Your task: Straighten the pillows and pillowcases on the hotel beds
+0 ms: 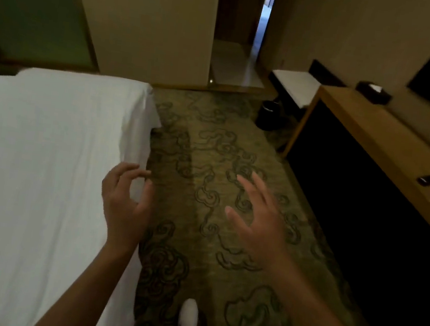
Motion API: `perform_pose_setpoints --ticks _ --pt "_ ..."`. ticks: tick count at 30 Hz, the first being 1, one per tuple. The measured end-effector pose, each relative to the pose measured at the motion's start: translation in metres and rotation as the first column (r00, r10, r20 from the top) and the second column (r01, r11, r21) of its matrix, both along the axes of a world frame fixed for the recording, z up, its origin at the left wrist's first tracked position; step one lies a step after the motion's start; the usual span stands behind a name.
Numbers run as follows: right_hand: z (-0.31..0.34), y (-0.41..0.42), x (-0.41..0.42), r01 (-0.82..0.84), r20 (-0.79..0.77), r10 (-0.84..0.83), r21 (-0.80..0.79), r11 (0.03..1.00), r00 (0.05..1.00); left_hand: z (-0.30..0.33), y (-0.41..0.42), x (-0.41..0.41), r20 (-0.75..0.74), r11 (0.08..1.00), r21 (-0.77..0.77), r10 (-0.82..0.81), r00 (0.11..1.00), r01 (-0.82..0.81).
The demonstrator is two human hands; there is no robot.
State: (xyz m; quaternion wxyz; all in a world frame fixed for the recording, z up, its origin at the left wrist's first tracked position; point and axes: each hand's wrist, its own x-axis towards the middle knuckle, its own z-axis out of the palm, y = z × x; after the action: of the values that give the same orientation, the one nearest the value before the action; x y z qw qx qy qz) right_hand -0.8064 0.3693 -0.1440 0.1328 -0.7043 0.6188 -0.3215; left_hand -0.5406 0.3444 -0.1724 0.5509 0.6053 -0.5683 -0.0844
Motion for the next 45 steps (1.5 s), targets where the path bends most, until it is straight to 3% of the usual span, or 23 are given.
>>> perform_pose_setpoints --ticks 1,3,4,6,7,9,10,13,15,16,18,19,21,22,27,28,30,31,33,34,36,37,45 --pt "-0.012 -0.070 -0.003 -0.068 0.034 0.067 0.003 0.998 0.997 -0.015 -0.059 -0.005 0.013 0.998 -0.005 0.069 0.998 -0.069" --pt "-0.011 -0.099 -0.007 -0.065 0.037 0.064 0.015 0.998 0.997 -0.009 -0.086 -0.012 0.009 0.999 0.031 0.027 1.000 -0.027" --pt "-0.021 -0.173 -0.017 -0.054 0.075 0.051 0.039 0.998 0.996 -0.019 -0.160 -0.024 0.035 0.999 0.052 0.014 0.999 -0.016" --pt "-0.014 -0.199 -0.027 -0.023 0.094 0.020 0.034 0.999 0.995 -0.008 -0.188 -0.037 0.078 0.998 0.052 -0.042 0.996 0.038" --pt "-0.008 -0.271 -0.032 -0.065 0.090 0.062 0.035 0.997 0.994 -0.002 -0.251 -0.038 0.065 0.998 0.064 0.003 0.998 -0.007" --pt "0.002 -0.297 -0.041 -0.070 0.053 0.069 0.004 0.998 0.996 0.011 -0.271 -0.044 0.064 0.999 0.041 -0.005 0.998 0.002" --pt "0.005 -0.367 -0.036 -0.090 0.110 0.090 -0.008 0.996 0.990 0.017 -0.336 -0.037 0.100 0.998 0.043 0.030 0.995 -0.034" --pt "0.000 -0.464 -0.032 -0.112 0.148 0.111 0.001 0.994 0.983 0.023 -0.426 -0.023 0.128 0.995 0.054 0.081 0.988 -0.089" --pt "0.000 -0.491 -0.029 -0.119 0.118 0.117 0.012 0.993 0.986 0.025 -0.446 -0.020 0.124 0.992 0.080 0.085 0.989 -0.095" --pt "-0.011 -0.569 -0.028 -0.166 0.145 0.164 0.002 0.986 0.976 0.015 -0.514 -0.020 0.157 0.983 0.087 0.145 0.977 -0.160" --pt "-0.011 -0.603 -0.024 -0.148 0.118 0.148 -0.009 0.989 0.982 0.017 -0.541 -0.020 0.146 0.983 0.101 0.140 0.979 -0.156" --pt "-0.016 -0.684 -0.019 -0.195 0.164 0.197 -0.030 0.980 0.967 0.011 -0.609 -0.020 0.182 0.970 0.094 0.204 0.962 -0.223" --pt "-0.009 -0.719 -0.010 -0.193 0.137 0.195 -0.029 0.981 0.971 0.022 -0.637 -0.024 0.186 0.977 0.060 0.192 0.964 -0.206" --pt "-0.006 -0.806 0.000 -0.269 0.147 0.272 -0.039 0.962 0.951 0.022 -0.708 -0.021 0.206 0.960 0.045 0.263 0.942 -0.278" --pt "0.001 -0.904 0.034 -0.395 0.093 0.393 0.003 0.918 0.915 0.027 -0.787 -0.007 0.180 0.924 0.094 0.351 0.919 -0.372" --pt "0.007 -0.979 0.050 -0.439 0.099 0.437 -0.002 0.899 0.894 0.027 -0.857 0.008 0.169 0.898 0.096 0.410 0.896 -0.429" --pt "0.016 -1.015 0.065 -0.451 0.064 0.451 -0.024 0.892 0.890 0.033 -0.885 0.018 0.154 0.888 0.123 0.423 0.893 -0.442" --pt "0.015 -1.089 0.083 -0.481 0.048 0.482 -0.032 0.876 0.875 0.023 -0.955 0.031 0.151 0.872 0.124 0.456 0.877 -0.474" --pt "0.027 -1.126 0.099 -0.518 -0.022 0.518 -0.049 0.854 0.855 0.029 -0.985 0.035 0.129 0.874 0.146 0.448 0.885 -0.464" --pt "0.016 -1.207 0.120 -0.528 -0.033 0.527 -0.045 0.848 0.850 0.007 -1.065 0.052 0.131 0.862 0.150 0.469 0.874 -0.485" --pt "0.018 -1.237 0.132 -0.533 -0.044 0.531 -0.045 0.845 0.846 0.012 -1.094 0.056 0.109 0.881 0.164 0.431 0.895 -0.444" --pt "0.016 -1.319 0.157 -0.517 -0.026 0.516 -0.051 0.855 0.856 0.006 -1.182 0.082 0.121 0.881 0.159 0.430 0.894 -0.445" --pt "0.027 -1.511 0.213 -0.557 -0.007 0.557 0.011 0.830 0.830 0.037 -1.358 0.162 0.120 0.857 0.153 0.478 0.870 -0.492"
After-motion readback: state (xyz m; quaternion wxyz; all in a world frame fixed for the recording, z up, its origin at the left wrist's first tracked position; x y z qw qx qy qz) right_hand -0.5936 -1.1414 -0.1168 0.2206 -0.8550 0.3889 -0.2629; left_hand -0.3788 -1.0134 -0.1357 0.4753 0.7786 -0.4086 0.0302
